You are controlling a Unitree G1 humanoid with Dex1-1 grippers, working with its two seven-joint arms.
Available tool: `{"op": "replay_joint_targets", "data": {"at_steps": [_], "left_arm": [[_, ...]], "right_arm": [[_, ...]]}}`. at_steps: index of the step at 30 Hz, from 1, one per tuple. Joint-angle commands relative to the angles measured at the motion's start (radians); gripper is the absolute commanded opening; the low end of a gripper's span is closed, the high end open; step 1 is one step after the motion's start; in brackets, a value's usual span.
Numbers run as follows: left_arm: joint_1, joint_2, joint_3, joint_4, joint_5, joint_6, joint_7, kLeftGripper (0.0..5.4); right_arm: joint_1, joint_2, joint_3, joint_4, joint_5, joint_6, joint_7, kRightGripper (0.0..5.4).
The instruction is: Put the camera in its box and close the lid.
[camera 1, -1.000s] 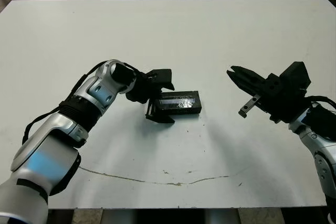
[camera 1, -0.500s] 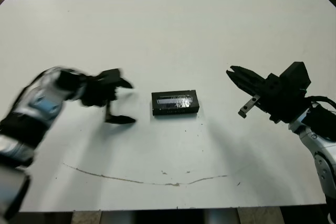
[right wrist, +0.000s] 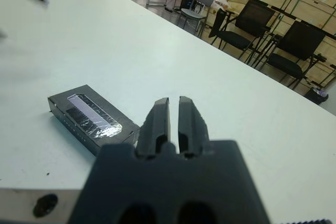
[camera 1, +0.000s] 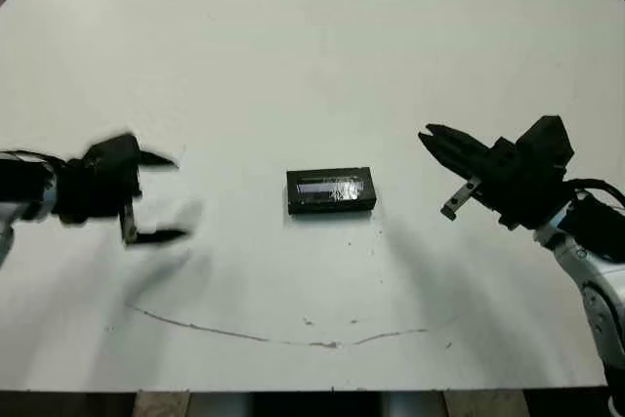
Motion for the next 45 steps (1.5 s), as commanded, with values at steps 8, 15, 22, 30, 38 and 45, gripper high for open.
{"op": "replay_joint_targets", "data": {"at_steps": [8,15,22,30,38,45], "left_arm": [[0.084,-0.530,0.002,-0.269,-0.100,0.083,0.570,3.29],[0.067,-0.726,-0.169,-0.322,-0.027,0.218,0.828,1.91],[0.047,-0.819,-0.300,-0.200,0.056,0.244,0.907,0.61],[0.089,-0.882,-0.365,-0.073,0.101,0.273,0.920,0.02],[0.147,-0.878,-0.431,0.038,0.167,0.215,0.910,0.02],[0.166,-0.893,-0.455,0.080,0.177,0.232,0.902,0.02]], "right_arm": [[0.007,-0.010,0.002,0.011,-0.010,0.004,-0.004,0.00],[0.005,-0.012,-0.008,0.006,-0.010,0.021,-0.012,0.00],[0.015,-0.010,-0.026,0.004,-0.006,0.021,-0.022,0.00],[0.015,0.007,-0.032,0.022,0.014,-0.002,-0.015,0.00],[0.016,0.009,-0.025,0.010,0.016,0.007,-0.024,0.00],[0.016,0.014,-0.018,0.006,0.018,0.009,-0.024,0.00]]}}
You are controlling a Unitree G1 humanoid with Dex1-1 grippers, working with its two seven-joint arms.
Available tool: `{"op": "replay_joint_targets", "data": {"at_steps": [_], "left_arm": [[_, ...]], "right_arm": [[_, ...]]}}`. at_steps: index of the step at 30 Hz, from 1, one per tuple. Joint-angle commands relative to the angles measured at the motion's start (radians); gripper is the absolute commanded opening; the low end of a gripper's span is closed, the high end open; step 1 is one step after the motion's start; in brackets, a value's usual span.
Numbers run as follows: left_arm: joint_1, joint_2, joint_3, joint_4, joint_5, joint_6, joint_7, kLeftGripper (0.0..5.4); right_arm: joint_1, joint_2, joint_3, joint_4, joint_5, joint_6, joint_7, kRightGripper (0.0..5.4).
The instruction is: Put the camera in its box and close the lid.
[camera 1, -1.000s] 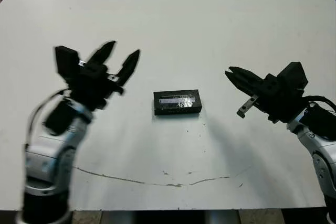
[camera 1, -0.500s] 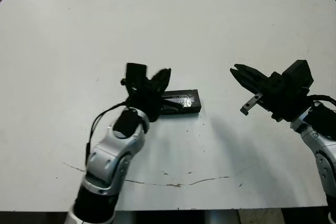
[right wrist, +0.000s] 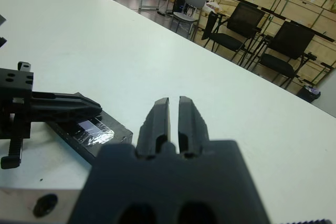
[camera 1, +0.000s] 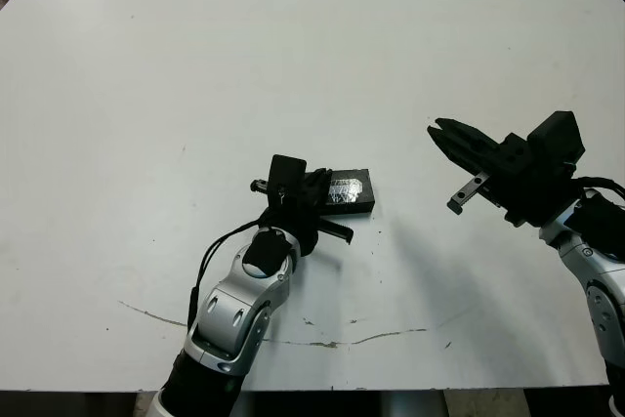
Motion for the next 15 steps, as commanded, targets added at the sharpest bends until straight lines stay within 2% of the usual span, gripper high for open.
{"op": "replay_joint_targets", "data": {"at_steps": [1,8,12,15], "left_arm": [[0.054,-0.008,-0.022,0.070,0.009,0.077,-0.004,0.02],[0.046,0.007,0.001,0.074,0.001,0.102,-0.023,0.02],[0.060,0.034,0.043,-0.005,-0.021,0.113,-0.050,0.02],[0.092,0.094,0.087,-0.102,-0.040,0.044,-0.114,0.02]], "right_arm": [[0.013,0.004,0.004,0.001,0.008,0.009,-0.001,0.00],[0.019,0.004,0.006,0.002,0.007,-0.001,-0.004,0.00],[0.019,0.005,0.004,0.001,0.010,-0.001,-0.004,0.00],[0.018,0.008,0.000,0.002,0.016,0.003,-0.007,0.00]]}}
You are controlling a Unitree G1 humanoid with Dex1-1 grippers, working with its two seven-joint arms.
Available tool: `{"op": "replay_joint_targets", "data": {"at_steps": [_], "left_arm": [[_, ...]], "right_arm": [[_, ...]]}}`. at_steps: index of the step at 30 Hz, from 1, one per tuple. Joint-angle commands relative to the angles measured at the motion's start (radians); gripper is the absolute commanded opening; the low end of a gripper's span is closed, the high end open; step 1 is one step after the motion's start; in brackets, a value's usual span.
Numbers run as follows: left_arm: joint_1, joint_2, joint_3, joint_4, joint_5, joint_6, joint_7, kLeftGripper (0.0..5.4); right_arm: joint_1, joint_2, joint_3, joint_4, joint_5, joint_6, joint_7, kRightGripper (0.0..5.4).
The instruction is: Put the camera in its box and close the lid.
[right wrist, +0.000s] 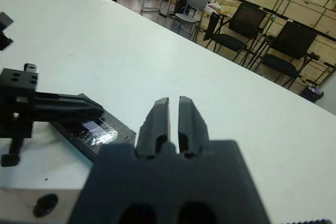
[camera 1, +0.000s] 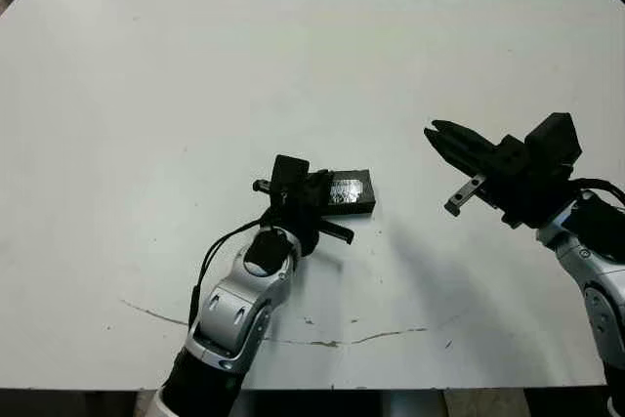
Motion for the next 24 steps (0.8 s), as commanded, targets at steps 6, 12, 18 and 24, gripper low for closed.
{"op": "replay_joint_targets", "data": {"at_steps": [6,12,18,24], "left_arm": [[0.119,0.216,0.165,-0.157,0.015,-0.306,-0.141,0.02],[0.090,0.266,0.368,-0.147,-0.017,-0.568,-0.145,0.02],[0.051,0.239,0.505,-0.036,-0.067,-0.705,-0.094,0.02],[0.042,0.205,0.537,0.049,-0.089,-0.735,-0.051,0.02]], "right_arm": [[0.010,0.025,0.003,-0.006,-0.004,0.015,-0.050,0.00],[-0.002,0.096,0.022,0.028,-0.039,-0.059,-0.114,0.00],[-0.004,0.222,0.042,0.092,-0.144,-0.184,-0.269,0.00],[-0.016,0.319,0.057,0.175,-0.236,-0.267,-0.394,0.00]]}}
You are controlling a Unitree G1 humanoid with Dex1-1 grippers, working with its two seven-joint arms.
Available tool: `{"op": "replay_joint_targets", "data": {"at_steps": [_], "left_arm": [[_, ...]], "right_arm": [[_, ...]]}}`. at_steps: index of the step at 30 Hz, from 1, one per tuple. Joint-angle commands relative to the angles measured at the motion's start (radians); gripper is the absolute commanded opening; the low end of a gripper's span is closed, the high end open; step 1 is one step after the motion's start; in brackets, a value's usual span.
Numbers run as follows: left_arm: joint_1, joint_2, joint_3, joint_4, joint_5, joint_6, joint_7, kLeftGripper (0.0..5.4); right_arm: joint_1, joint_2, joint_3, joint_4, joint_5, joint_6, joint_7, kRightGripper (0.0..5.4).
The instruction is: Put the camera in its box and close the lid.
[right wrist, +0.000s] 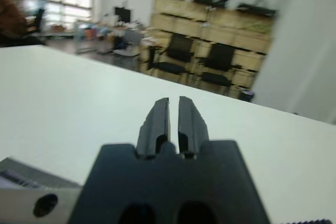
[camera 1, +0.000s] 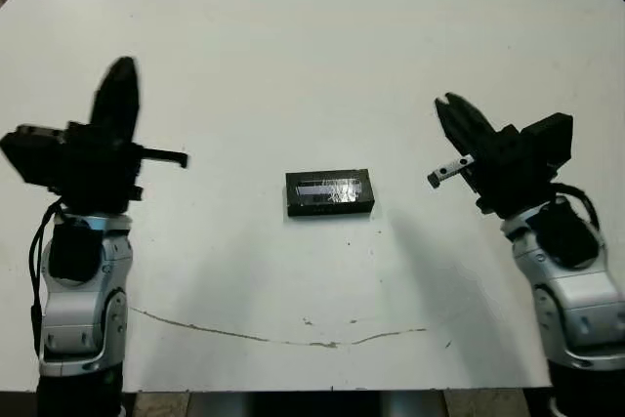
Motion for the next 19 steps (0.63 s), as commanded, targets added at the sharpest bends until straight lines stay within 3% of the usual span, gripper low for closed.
{"op": "replay_joint_targets", "data": {"at_steps": [1,5,19], "left_arm": [[-0.001,-0.022,0.012,0.048,-0.011,-0.007,0.025,0.02],[-0.011,-0.032,0.006,0.077,0.001,-0.020,0.042,0.02],[-0.010,-0.036,-0.021,0.102,0.025,-0.042,0.050,0.02]], "right_arm": [[-0.005,0.038,0.005,0.051,-0.030,-0.023,-0.044,0.00],[-0.006,0.065,0.007,0.060,-0.040,-0.003,-0.069,0.00],[0.007,0.060,-0.010,0.068,-0.021,-0.010,-0.045,0.00]]}}
